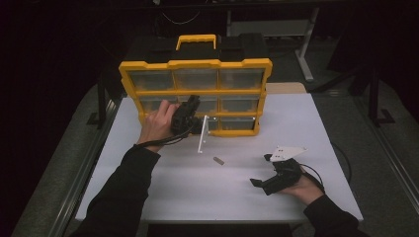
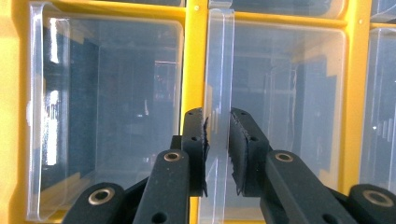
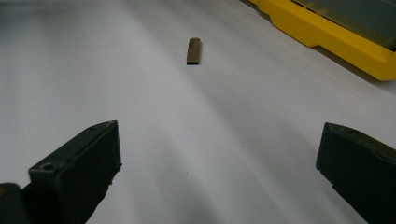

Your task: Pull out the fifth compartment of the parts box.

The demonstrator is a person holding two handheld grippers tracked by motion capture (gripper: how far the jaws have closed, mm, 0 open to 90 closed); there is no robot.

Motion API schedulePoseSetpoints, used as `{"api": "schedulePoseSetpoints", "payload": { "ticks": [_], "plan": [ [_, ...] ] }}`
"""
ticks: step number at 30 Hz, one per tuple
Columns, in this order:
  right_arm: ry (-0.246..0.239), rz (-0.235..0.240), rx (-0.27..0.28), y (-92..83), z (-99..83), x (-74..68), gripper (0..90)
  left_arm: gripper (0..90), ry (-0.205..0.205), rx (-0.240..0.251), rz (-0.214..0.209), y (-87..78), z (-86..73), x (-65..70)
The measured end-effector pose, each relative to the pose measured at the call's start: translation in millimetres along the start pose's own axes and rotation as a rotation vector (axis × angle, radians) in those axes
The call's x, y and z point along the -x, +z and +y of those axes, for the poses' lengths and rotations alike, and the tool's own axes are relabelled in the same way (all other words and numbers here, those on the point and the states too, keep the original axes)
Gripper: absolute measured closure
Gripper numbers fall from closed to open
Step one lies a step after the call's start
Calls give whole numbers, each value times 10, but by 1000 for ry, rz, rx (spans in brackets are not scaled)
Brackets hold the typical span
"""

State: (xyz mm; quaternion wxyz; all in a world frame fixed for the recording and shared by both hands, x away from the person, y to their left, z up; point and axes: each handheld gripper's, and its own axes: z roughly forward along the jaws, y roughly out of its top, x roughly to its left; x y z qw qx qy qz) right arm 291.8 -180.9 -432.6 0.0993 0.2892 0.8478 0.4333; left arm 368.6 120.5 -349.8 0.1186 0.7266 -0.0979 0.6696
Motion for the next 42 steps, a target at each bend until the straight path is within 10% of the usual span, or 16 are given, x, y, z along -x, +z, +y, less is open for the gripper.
{"api": "schedulePoseSetpoints", "payload": {
  "ticks": [42],
  "plan": [
    [-2,0,-1,0,-1,-7,0,790,24,20,26,-207,-1,52]
  ]
}}
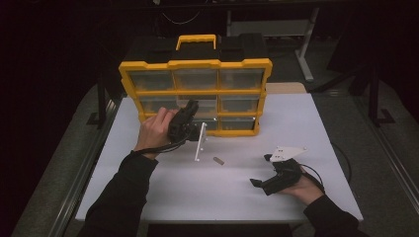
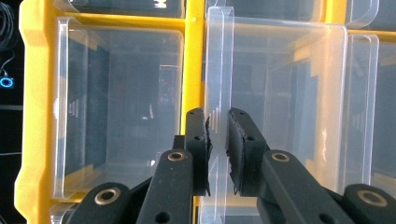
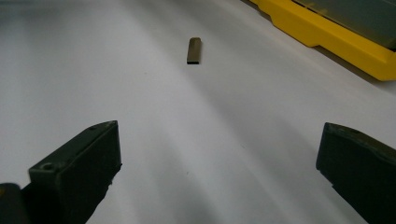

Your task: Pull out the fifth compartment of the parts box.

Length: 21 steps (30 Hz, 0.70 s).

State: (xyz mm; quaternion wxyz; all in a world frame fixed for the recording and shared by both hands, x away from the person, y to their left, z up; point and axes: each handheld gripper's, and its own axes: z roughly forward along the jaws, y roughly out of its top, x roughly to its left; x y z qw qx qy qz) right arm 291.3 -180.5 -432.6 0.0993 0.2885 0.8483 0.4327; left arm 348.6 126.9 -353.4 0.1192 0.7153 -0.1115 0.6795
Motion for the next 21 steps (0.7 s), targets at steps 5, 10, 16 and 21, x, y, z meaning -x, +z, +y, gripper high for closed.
{"api": "schedulePoseSetpoints", "payload": {
  "ticks": [5,10,16,21],
  "plan": [
    [0,0,0,0,0,0,0,790,3,4,1,-28,4,9],
    [0,0,1,1,0,2,0,790,3,2,5,-62,12,14],
    [3,-1,1,-1,0,0,0,789,-4,3,8,-90,26,23],
    [3,-1,1,0,1,2,0,790,-3,4,8,-116,36,21]
  ]
}}
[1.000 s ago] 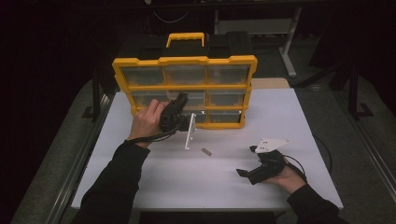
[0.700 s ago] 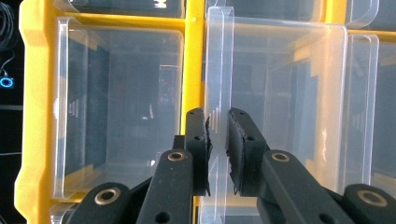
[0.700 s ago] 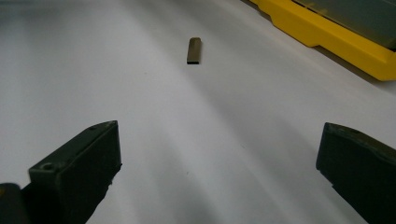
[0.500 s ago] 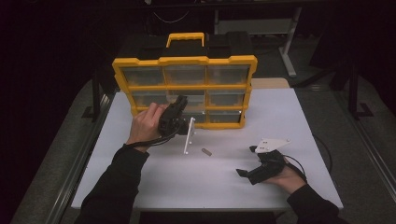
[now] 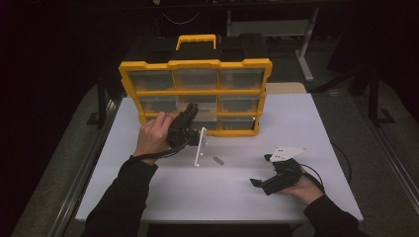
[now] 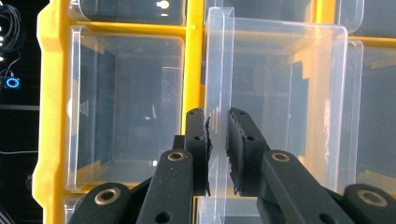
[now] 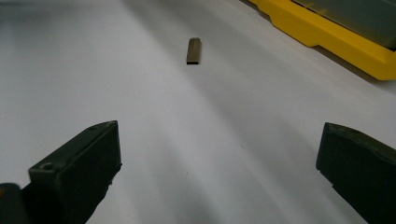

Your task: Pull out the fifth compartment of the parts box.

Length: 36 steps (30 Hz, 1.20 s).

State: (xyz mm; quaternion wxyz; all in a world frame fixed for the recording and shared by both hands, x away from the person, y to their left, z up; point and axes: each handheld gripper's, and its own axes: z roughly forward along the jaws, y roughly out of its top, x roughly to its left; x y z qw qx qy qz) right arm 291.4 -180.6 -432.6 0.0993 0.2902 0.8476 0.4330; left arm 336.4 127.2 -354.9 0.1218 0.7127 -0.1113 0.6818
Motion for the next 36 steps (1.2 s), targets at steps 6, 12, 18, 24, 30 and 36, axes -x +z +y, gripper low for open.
{"api": "schedulePoseSetpoints", "payload": {
  "ticks": [6,12,18,24,30,36],
  "plan": [
    [0,-1,-3,-1,-3,0,0,790,2,-1,1,-25,8,3],
    [1,-1,-4,-1,-6,-1,0,790,6,-3,2,-64,19,9],
    [-2,-3,-7,-1,-6,-6,0,789,7,-4,1,-95,33,19],
    [-1,-4,-5,-3,-6,-6,0,789,8,-2,-1,-132,48,19],
    [-2,-3,-8,-3,-5,-8,0,789,13,2,-3,-164,70,20],
    [-2,-4,-6,-5,-5,-8,0,789,13,2,-7,-200,74,20]
  ]
}}
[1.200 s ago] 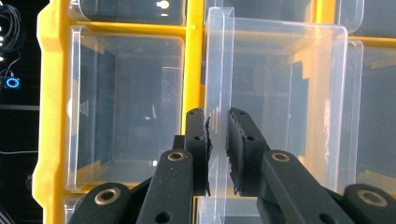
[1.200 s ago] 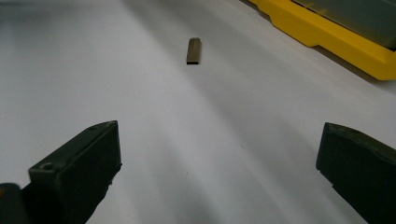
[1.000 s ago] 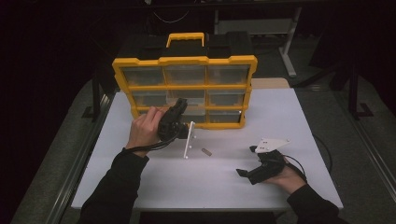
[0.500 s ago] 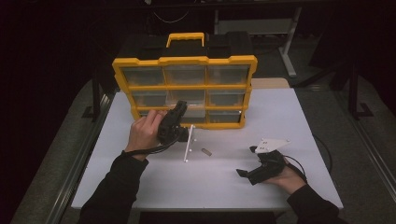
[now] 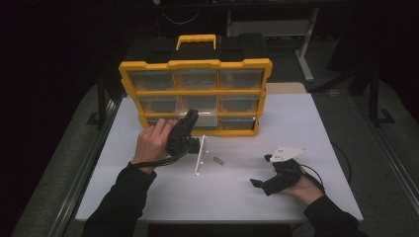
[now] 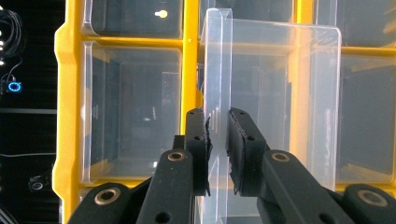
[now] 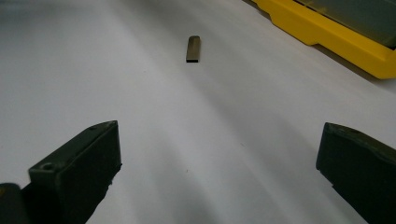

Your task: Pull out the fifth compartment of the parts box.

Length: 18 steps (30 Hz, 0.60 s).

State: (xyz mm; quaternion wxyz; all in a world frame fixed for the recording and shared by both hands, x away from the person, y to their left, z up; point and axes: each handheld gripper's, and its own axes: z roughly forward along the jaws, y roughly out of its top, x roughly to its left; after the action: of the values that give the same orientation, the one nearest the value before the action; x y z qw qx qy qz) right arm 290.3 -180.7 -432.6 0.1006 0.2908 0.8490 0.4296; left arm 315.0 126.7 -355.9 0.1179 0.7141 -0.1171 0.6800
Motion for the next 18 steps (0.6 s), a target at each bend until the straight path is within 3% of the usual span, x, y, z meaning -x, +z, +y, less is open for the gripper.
{"api": "schedulePoseSetpoints", "payload": {
  "ticks": [18],
  "plan": [
    [-1,1,2,-1,1,-1,0,789,8,3,-6,-125,15,-10]
  ]
}}
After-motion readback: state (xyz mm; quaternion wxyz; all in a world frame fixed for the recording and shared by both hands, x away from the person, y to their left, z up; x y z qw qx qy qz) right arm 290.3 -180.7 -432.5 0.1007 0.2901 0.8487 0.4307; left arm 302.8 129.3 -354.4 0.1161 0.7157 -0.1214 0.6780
